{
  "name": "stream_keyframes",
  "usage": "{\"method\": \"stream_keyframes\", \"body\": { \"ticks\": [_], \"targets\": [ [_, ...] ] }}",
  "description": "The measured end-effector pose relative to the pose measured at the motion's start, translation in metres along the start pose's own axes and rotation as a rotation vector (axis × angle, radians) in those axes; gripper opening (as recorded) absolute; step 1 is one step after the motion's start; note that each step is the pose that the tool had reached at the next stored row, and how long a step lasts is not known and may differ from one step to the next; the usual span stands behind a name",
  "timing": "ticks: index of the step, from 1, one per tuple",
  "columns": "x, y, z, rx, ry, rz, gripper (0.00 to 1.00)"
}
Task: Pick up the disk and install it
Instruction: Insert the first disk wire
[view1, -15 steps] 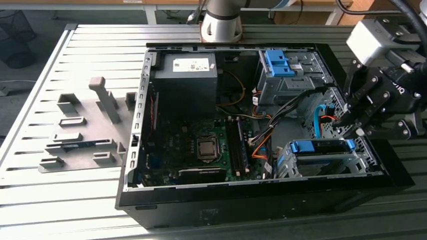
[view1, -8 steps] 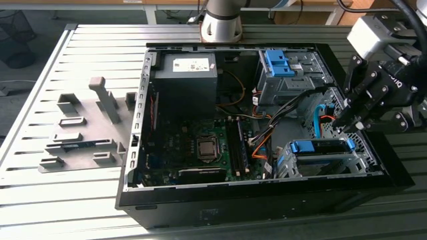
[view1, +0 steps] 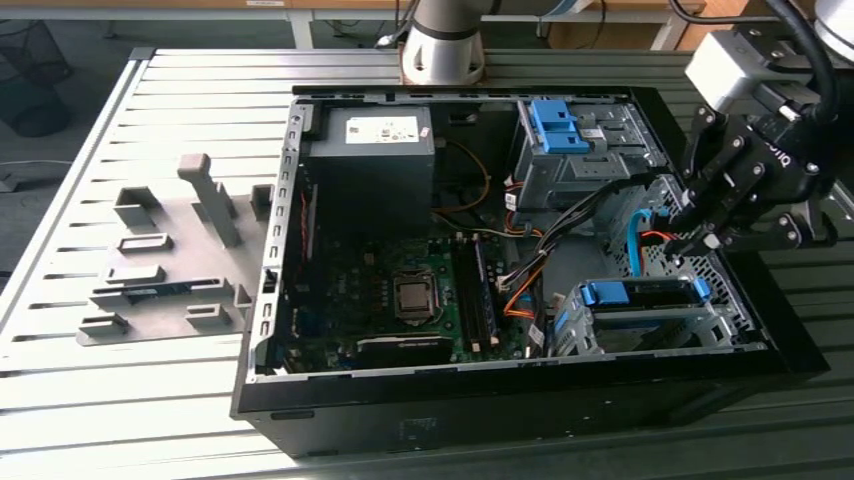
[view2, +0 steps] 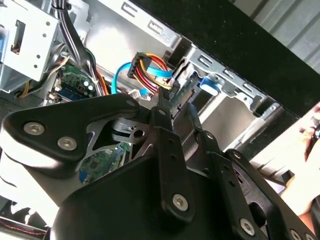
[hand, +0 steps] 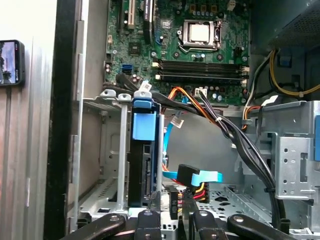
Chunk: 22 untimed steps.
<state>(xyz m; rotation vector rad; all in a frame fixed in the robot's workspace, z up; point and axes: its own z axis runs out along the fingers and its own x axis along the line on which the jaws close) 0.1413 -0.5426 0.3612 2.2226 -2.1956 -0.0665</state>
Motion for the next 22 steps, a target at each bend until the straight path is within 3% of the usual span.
{"method": "stream_keyframes", "body": {
  "ticks": [7, 11, 13, 15, 16, 22],
  "targets": [
    [-0.0064, -0.0028, 0.0062, 0.0000, 0.0000, 0.000, 0.31],
    [-0.0066, -0.0031, 0.0094, 0.0005, -0.0001, 0.000, 0.31],
    [-0.0067, -0.0031, 0.0101, 0.0009, 0.0001, 0.000, 0.24],
    [-0.0066, -0.0031, 0.0102, 0.0010, 0.0003, 0.000, 0.24],
    [-0.0066, -0.0031, 0.0103, 0.0010, 0.0005, 0.000, 0.17],
    [-0.0065, -0.0031, 0.0104, 0.0009, 0.0143, 0.001, 0.17]
  ]
}}
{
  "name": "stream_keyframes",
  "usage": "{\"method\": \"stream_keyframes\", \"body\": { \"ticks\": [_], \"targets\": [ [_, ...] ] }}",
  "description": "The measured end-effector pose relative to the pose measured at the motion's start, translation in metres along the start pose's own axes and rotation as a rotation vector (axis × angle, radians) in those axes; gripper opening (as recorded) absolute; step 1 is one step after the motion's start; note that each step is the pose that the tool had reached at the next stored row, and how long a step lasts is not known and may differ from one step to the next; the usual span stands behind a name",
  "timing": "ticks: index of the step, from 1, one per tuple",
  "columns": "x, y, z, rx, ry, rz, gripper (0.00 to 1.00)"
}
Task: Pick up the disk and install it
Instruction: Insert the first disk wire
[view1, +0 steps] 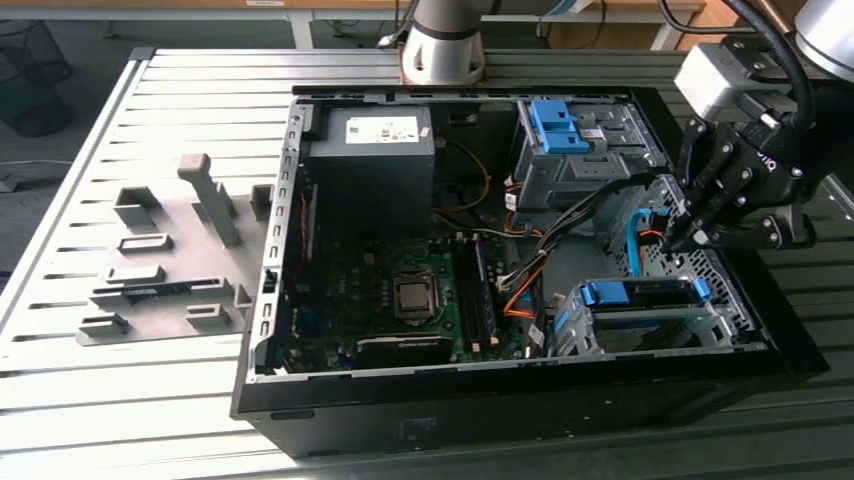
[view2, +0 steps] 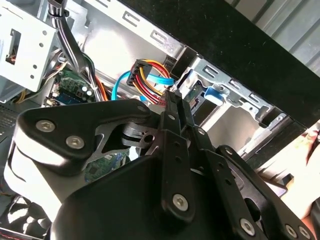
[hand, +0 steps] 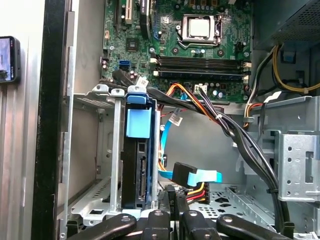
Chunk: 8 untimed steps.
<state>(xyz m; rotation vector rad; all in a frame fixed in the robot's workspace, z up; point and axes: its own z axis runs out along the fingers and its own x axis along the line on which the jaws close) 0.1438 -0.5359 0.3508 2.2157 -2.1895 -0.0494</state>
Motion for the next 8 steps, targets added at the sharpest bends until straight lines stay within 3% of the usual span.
{"method": "stream_keyframes", "body": {
  "ticks": [5, 8],
  "targets": [
    [-0.0001, 0.0000, -0.0001, 0.0000, 0.0010, 0.000, 0.16],
    [0.0045, 0.0011, 0.0000, 0.0000, 0.0009, 0.000, 0.16]
  ]
}}
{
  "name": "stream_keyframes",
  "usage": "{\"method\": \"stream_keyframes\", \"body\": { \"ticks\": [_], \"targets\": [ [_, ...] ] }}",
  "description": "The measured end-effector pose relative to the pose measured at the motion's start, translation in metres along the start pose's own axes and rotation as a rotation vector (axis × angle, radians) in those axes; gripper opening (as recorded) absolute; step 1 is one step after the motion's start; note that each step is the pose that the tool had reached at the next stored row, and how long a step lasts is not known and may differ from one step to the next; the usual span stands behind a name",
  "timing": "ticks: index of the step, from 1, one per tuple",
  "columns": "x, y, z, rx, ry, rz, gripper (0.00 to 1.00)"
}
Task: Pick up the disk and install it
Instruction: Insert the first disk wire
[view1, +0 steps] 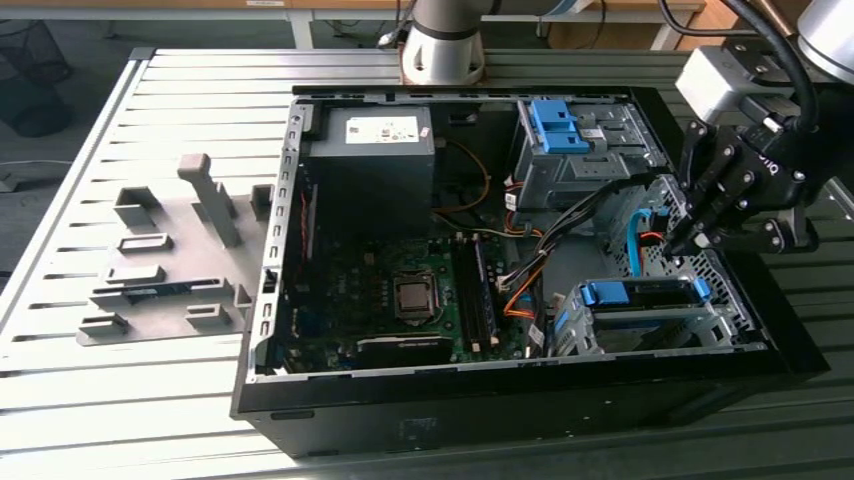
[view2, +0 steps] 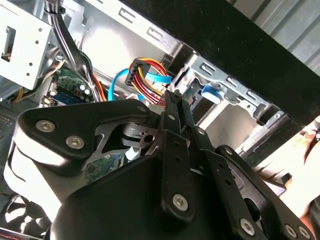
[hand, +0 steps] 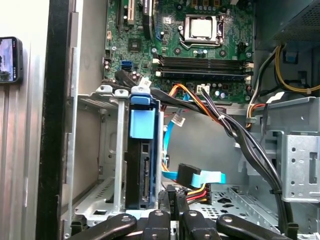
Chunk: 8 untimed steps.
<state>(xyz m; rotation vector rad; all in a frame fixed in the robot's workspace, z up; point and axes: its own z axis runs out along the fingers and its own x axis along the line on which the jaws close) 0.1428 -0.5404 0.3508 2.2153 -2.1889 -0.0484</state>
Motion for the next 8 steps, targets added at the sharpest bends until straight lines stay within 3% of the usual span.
{"method": "stream_keyframes", "body": {
  "ticks": [2, 8],
  "targets": [
    [0.0032, 0.0019, 0.0004, 0.0008, 0.0000, 0.000, 0.16],
    [0.0037, 0.0044, 0.0013, 0.0061, 0.0002, 0.000, 0.16]
  ]
}}
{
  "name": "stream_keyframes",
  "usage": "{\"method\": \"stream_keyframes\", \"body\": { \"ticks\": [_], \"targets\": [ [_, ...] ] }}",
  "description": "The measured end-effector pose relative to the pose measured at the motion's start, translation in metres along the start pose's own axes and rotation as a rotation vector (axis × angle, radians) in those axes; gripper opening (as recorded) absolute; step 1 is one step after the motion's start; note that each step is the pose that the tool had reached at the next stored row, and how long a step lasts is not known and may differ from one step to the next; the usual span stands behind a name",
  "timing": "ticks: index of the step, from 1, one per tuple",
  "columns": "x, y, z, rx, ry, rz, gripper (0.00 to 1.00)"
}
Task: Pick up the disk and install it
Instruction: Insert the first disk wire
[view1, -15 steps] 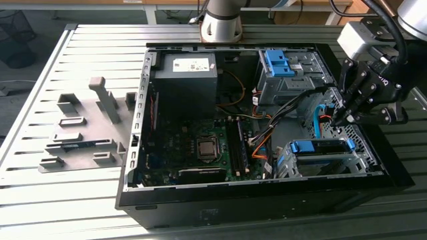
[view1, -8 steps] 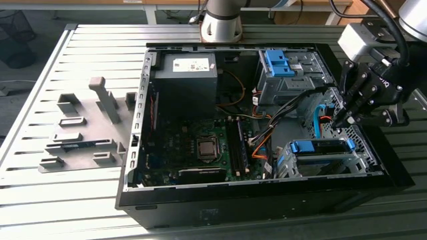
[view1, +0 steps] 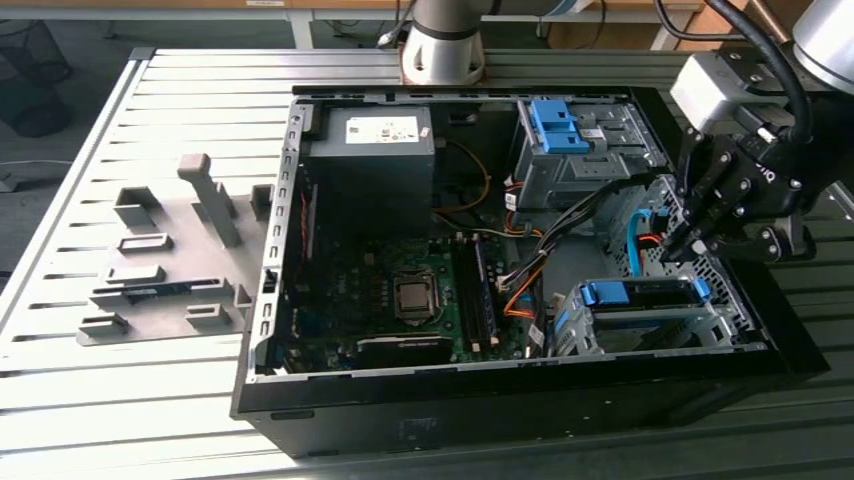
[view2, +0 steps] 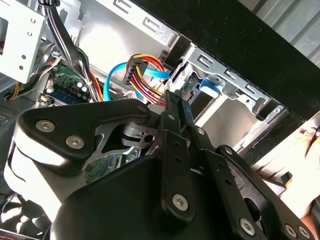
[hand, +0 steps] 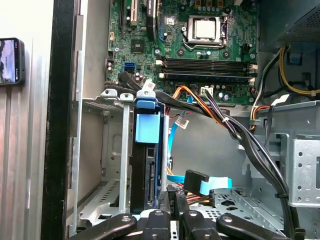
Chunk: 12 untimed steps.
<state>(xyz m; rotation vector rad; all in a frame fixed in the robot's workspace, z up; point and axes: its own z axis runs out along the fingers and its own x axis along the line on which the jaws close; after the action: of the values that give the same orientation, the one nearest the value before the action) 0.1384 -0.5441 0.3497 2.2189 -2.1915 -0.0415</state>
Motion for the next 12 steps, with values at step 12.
{"method": "stream_keyframes", "body": {
  "ticks": [12],
  "targets": [
    [0.0002, 0.0001, 0.0000, 0.0005, 0.0000, 0.000, 0.16]
  ]
}}
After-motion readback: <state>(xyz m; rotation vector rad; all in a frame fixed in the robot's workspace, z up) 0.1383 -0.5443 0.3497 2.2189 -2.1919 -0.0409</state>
